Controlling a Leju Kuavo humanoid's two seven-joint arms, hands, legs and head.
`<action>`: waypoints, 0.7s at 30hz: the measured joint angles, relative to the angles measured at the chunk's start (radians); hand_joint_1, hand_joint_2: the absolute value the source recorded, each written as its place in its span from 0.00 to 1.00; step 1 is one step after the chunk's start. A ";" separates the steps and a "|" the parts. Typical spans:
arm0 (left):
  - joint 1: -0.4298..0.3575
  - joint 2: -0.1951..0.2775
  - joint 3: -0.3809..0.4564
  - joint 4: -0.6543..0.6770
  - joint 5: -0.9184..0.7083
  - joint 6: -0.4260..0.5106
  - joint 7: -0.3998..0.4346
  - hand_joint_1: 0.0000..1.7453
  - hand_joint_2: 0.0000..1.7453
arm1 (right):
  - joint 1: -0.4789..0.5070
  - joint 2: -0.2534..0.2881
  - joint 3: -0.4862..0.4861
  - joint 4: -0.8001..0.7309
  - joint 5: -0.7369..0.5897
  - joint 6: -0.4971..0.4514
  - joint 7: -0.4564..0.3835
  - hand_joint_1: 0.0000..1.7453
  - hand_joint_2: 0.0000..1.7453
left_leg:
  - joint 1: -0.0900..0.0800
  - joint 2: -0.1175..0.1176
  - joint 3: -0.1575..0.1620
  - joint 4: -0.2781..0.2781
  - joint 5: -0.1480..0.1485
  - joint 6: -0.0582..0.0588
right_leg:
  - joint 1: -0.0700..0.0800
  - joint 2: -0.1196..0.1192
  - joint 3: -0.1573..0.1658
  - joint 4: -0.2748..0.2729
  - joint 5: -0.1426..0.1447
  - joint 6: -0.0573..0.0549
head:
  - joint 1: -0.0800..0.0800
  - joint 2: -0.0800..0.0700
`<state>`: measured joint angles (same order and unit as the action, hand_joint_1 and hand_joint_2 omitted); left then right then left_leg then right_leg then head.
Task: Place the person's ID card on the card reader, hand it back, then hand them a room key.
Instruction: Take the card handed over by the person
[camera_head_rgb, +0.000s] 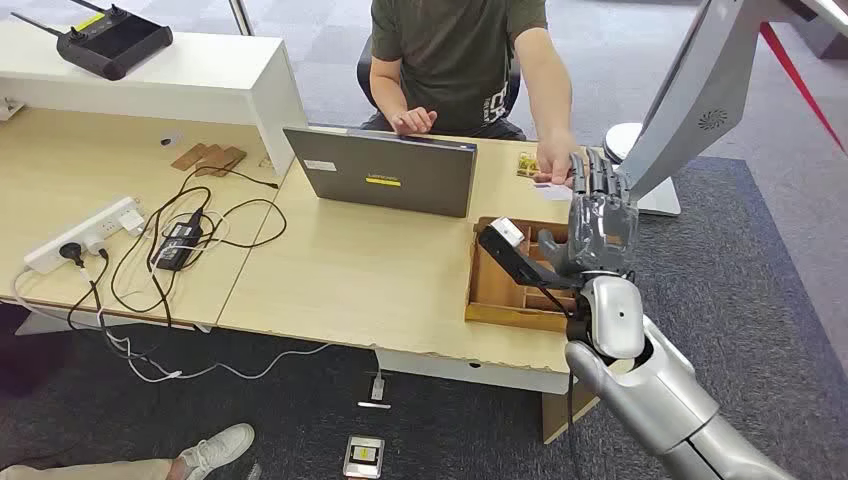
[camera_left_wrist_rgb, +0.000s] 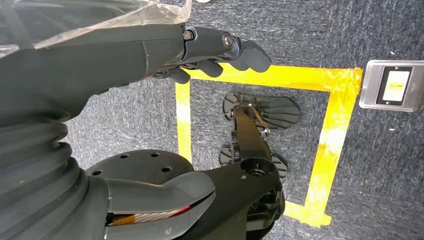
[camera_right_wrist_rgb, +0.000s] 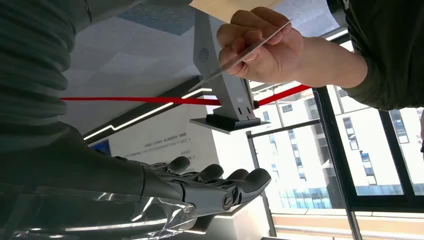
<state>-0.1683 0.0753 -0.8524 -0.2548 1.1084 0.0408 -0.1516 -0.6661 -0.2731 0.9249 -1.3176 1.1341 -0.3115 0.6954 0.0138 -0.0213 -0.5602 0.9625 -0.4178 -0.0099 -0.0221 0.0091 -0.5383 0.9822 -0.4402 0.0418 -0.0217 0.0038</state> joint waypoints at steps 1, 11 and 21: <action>-0.001 0.000 -0.001 0.000 0.000 0.000 0.001 0.00 1.00 | -0.002 0.002 0.003 0.004 0.001 0.001 0.000 0.00 1.00 | 0.000 0.000 0.000 0.000 0.000 0.000 | 0.000 0.000 0.000 0.000 0.000 0.000 | 0.000 0.000; -0.009 -0.001 -0.012 0.000 -0.003 0.001 0.014 0.00 1.00 | -0.030 0.029 0.039 0.083 0.011 0.014 -0.010 1.00 1.00 | 0.000 0.000 0.000 0.000 0.000 0.000 | 0.000 0.000 0.000 0.000 0.000 0.000 | 0.000 0.000; -0.013 -0.001 -0.022 0.000 -0.002 0.003 0.024 0.00 1.00 | -0.036 0.048 0.049 0.140 0.027 0.018 -0.058 1.00 1.00 | 0.000 0.000 0.000 0.000 0.000 0.000 | 0.000 0.000 0.000 0.000 0.000 0.000 | 0.000 0.000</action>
<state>-0.1815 0.0744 -0.8742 -0.2548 1.1059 0.0441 -0.1277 -0.7020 -0.2255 0.9743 -1.1776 1.1615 -0.2933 0.6377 0.0138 -0.0209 -0.5602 0.9627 -0.4178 -0.0099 -0.0221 0.0092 -0.5386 0.9822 -0.4401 0.0417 -0.0218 0.0038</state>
